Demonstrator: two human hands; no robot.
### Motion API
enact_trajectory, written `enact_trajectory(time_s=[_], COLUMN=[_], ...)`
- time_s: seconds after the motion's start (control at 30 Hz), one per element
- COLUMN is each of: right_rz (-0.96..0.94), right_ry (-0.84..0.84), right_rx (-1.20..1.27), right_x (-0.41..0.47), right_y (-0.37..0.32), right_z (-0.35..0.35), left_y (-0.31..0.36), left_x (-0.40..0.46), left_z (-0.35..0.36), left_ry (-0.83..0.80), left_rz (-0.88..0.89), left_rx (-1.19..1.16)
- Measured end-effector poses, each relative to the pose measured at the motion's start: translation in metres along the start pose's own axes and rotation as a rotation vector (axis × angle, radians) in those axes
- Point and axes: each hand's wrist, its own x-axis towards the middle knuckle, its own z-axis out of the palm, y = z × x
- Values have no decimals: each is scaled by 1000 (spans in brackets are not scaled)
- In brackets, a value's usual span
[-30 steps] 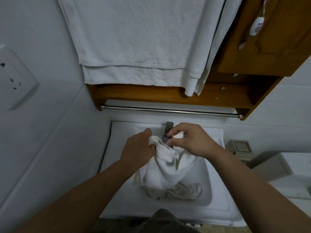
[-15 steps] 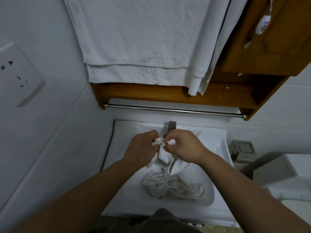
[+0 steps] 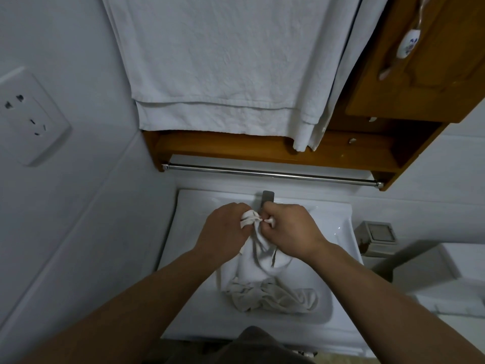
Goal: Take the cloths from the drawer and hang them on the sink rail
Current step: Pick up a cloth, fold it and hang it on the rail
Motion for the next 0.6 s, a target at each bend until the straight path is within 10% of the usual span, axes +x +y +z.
enact_trajectory(time_s=[0.6], right_rz=[236], right_ry=[102], right_rx=[410], right_x=[-9], right_y=[44], right_z=[-9], left_y=[1], left_x=[2], left_z=[-12], left_ry=[-103], left_rz=[-179], left_rx=[-174])
